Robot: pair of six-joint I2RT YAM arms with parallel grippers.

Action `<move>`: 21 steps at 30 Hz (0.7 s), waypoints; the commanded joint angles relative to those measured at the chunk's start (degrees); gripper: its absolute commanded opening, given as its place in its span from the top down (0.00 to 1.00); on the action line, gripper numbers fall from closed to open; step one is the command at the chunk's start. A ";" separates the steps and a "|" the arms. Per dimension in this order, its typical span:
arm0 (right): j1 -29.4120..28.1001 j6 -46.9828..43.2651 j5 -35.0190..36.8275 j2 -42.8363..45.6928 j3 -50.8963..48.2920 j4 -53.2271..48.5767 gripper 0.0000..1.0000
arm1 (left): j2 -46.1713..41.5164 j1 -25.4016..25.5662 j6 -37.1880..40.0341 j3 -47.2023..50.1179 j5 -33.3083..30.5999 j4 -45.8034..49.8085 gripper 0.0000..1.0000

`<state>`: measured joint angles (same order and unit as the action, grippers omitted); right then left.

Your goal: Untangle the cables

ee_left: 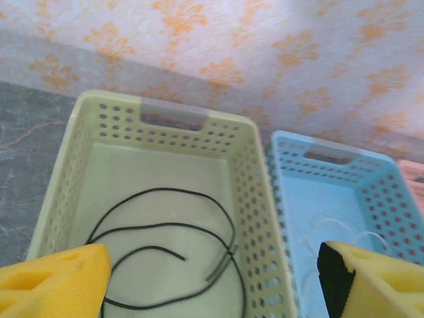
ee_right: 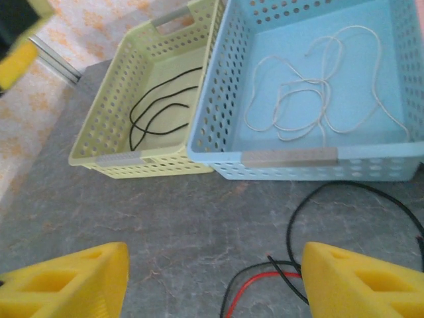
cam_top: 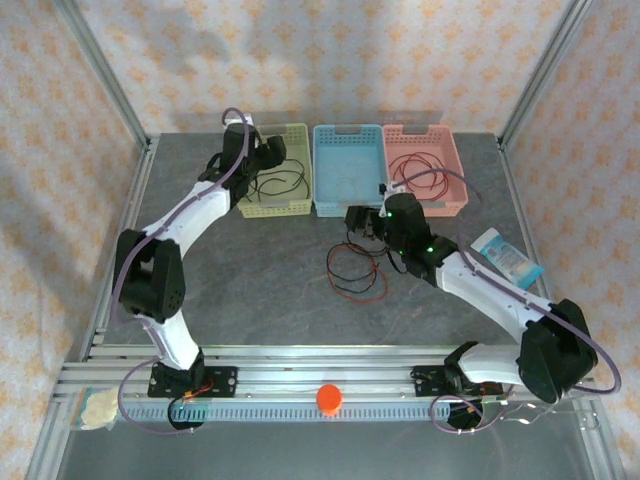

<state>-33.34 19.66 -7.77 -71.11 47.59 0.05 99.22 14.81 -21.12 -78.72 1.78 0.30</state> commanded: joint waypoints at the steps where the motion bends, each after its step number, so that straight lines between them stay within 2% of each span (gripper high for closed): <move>1: -0.32 -0.34 4.33 2.89 -1.45 -2.44 0.31 | -5.31 2.71 1.12 5.03 -2.97 -1.53 0.17; 4: -0.32 -0.63 5.44 3.17 -2.40 -4.64 0.31 | -10.08 4.80 1.36 10.03 -4.81 -1.39 0.17; 8: -0.32 -0.45 6.06 4.84 -2.51 -9.19 0.32 | -16.45 6.35 -0.20 17.23 -3.90 -2.40 0.20; 13: -0.32 -0.67 5.57 2.24 -1.21 -17.15 0.33 | -22.63 8.75 -2.50 24.18 -2.70 -1.79 0.20; 16: -0.32 -0.74 4.91 -0.08 -0.31 -21.08 0.33 | -24.53 11.16 -4.14 27.26 -0.59 -1.54 0.21; 21: -0.23 0.61 5.95 -3.15 -0.19 -22.52 0.35 | -24.69 17.75 -6.11 30.78 -0.94 -0.95 0.22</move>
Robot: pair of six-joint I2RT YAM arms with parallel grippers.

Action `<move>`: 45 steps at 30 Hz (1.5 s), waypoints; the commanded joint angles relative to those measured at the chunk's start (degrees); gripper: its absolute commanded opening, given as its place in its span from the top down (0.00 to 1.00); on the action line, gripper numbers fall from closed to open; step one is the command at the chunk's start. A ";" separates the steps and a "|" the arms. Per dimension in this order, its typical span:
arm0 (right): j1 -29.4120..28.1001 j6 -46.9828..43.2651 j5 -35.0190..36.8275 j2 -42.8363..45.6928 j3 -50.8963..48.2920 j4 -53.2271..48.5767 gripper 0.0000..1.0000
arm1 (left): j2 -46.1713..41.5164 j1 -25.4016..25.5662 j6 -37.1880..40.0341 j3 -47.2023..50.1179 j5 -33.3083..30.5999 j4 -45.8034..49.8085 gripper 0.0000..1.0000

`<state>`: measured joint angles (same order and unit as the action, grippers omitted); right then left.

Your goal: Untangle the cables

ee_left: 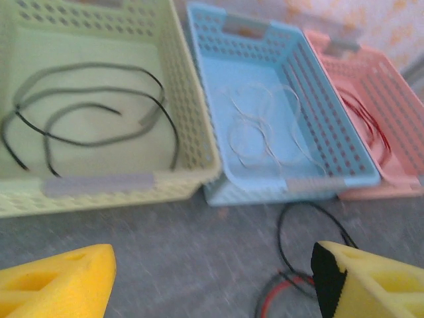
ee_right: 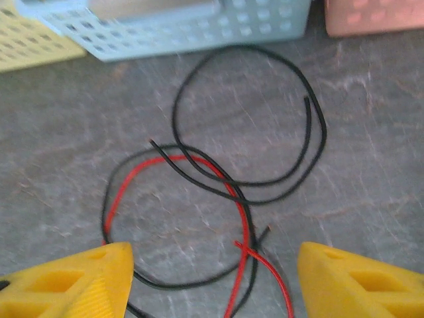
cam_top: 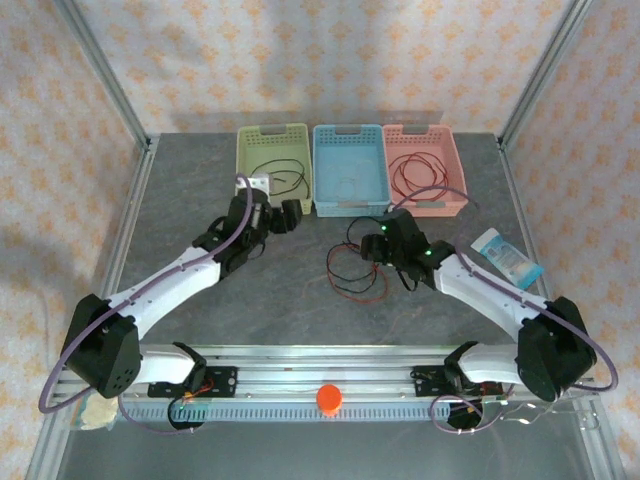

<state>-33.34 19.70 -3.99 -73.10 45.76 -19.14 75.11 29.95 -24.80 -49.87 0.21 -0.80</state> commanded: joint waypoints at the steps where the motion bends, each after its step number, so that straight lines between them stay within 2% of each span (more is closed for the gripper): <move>1: -0.14 0.98 2.39 -1.96 1.94 -3.35 0.36 | -0.49 3.74 -3.09 2.71 0.37 -0.24 0.22; 8: 0.30 2.38 0.75 -7.19 2.59 4.46 0.41 | 0.03 9.08 -8.44 8.26 1.49 -8.17 0.26; 13: -0.03 1.84 0.20 -12.47 4.83 10.17 0.45 | -0.12 10.03 -13.79 12.92 3.30 -15.77 0.27; 18: -0.67 1.15 1.87 -18.49 7.68 13.70 0.48 | -1.68 9.57 -16.51 15.84 1.64 -17.62 0.29; 24: -1.52 0.39 4.58 -25.82 11.15 17.56 0.49 | -4.18 6.39 -19.30 19.63 3.73 -20.54 0.30; 32: -3.40 -1.28 8.16 -34.21 16.20 19.41 0.49 | -5.38 4.42 -19.15 19.90 4.36 -19.34 0.31; 41: -3.92 -0.38 8.73 -39.07 17.46 19.14 0.50 | -5.33 4.15 -19.15 19.95 4.36 -18.71 0.31; 45: -4.01 0.04 8.65 -39.29 16.65 18.98 0.55 | -5.46 4.14 -19.24 20.16 4.19 -18.71 0.31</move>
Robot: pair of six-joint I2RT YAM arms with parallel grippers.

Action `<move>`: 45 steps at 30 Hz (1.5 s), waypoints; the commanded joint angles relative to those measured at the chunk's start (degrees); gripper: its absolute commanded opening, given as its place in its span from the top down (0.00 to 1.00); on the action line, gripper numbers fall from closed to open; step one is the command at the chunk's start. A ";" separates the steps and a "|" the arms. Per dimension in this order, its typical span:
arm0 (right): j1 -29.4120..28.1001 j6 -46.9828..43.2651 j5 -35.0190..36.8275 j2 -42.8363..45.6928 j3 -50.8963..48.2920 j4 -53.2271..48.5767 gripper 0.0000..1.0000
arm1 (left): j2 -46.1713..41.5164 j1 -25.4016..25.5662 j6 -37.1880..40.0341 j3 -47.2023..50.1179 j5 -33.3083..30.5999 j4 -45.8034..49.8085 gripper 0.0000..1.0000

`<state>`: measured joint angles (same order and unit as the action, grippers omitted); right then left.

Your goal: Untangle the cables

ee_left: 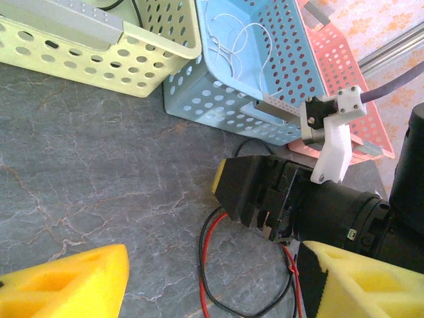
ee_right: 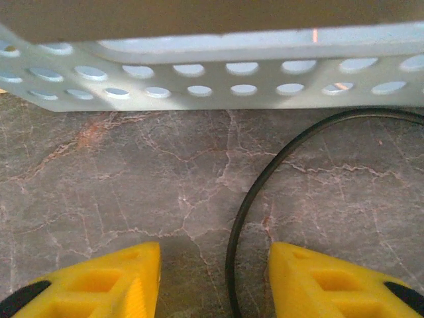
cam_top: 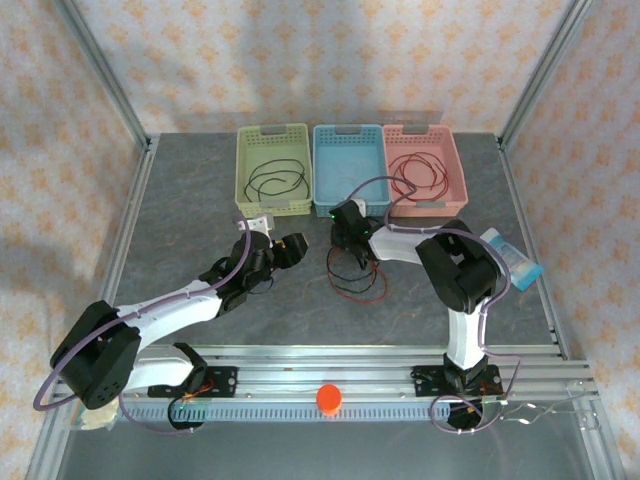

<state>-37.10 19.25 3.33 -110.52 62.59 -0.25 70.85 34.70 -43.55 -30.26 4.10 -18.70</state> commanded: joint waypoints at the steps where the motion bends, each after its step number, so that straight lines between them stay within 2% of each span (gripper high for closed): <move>1: -0.25 0.58 1.24 -1.77 -0.43 0.08 0.56 | -1.18 -0.68 -0.41 0.56 0.30 -0.81 0.31; 11: -0.25 2.92 0.53 4.31 -6.28 1.46 0.77 | -0.94 -0.63 -0.22 -0.13 0.64 -1.14 0.31; 20: -0.25 4.49 -1.01 16.26 -13.61 3.39 0.90 | -1.91 -1.10 0.56 -0.33 1.65 -2.51 0.31; 30: -0.25 2.76 -3.32 32.22 -16.95 0.79 0.93 | -5.85 -3.75 2.69 -0.28 6.73 -5.69 0.28; 37: 0.05 -1.44 -6.93 42.07 -15.70 -3.29 0.94 | -7.38 -5.07 7.47 -2.79 13.33 -7.14 0.20; 42: 0.86 -4.49 -8.39 45.09 -13.10 -8.01 0.93 | -7.05 -5.72 11.11 -5.62 14.63 -4.40 0.19; 45: 0.89 -5.60 -5.15 43.55 -12.19 -11.90 0.89 | -5.46 -5.63 13.66 -7.82 15.68 -1.35 0.19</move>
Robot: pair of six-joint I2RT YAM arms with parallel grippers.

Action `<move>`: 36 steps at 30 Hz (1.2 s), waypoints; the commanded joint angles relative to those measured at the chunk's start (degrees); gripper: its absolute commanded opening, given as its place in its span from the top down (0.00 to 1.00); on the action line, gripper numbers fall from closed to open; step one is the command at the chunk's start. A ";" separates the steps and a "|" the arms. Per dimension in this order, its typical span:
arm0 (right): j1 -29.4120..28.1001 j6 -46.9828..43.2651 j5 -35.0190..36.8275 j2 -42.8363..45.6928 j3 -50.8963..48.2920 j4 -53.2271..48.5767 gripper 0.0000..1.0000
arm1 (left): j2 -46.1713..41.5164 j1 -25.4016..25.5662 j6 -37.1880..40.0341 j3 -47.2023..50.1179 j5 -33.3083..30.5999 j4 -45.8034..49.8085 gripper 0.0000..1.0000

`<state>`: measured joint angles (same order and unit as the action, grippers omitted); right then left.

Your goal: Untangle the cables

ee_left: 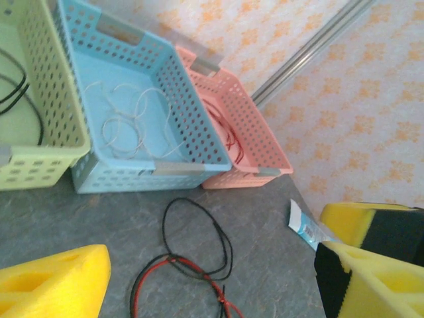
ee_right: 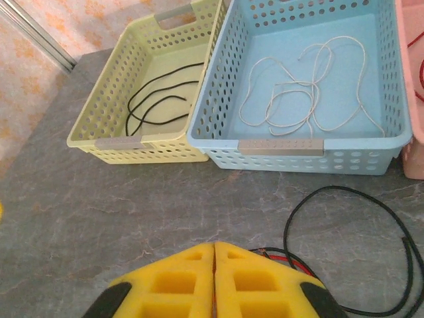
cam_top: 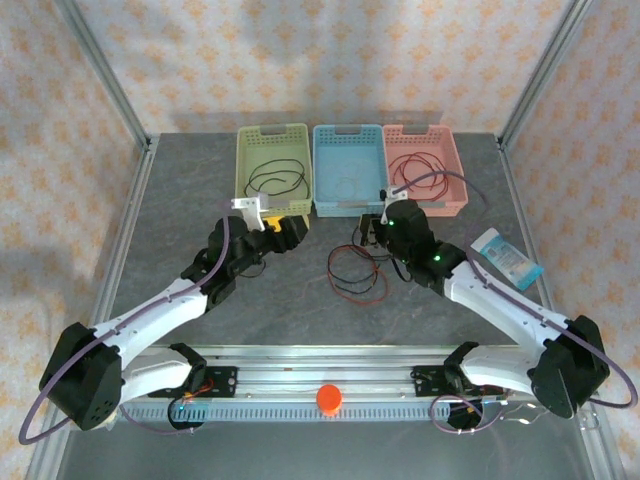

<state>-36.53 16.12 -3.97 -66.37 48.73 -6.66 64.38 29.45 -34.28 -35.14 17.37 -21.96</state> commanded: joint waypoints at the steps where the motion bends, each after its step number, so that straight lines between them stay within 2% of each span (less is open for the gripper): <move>1: 0.32 -2.26 3.80 -0.95 1.24 -6.20 0.87 | 1.46 -0.04 5.09 -3.46 2.67 2.44 0.20; 5: 0.76 0.03 7.51 -6.63 1.43 -9.06 0.80 | 2.51 3.58 7.11 -4.37 -1.45 4.89 0.20; 9: 0.65 0.22 3.42 -11.07 0.18 -5.34 0.70 | 3.03 6.10 4.02 -1.35 -3.65 1.04 0.23; 13: 0.41 -6.34 -1.66 -14.88 -1.42 -0.37 0.60 | 1.62 6.07 -3.77 5.95 -5.31 -7.09 0.29; 18: -0.06 -14.23 -2.78 -21.20 0.89 -0.65 0.49 | -0.11 4.11 -10.43 12.44 -5.59 -13.43 0.29; 24: -1.21 -16.24 -0.28 -27.58 3.66 -0.85 0.49 | -2.22 -0.79 -14.76 16.94 -2.12 -18.29 0.29; 28: -1.26 -17.17 3.13 -29.87 4.85 -1.01 0.49 | -3.13 -1.48 -13.98 16.81 -2.17 -16.81 0.29; 36: -1.26 -18.37 3.97 -34.28 7.37 -1.24 0.49 | -1.21 -1.71 -14.47 16.59 -0.65 -18.53 0.32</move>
<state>-37.69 -0.99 -2.37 -99.42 54.37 -8.08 62.57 28.34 -48.07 -18.55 15.22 -36.71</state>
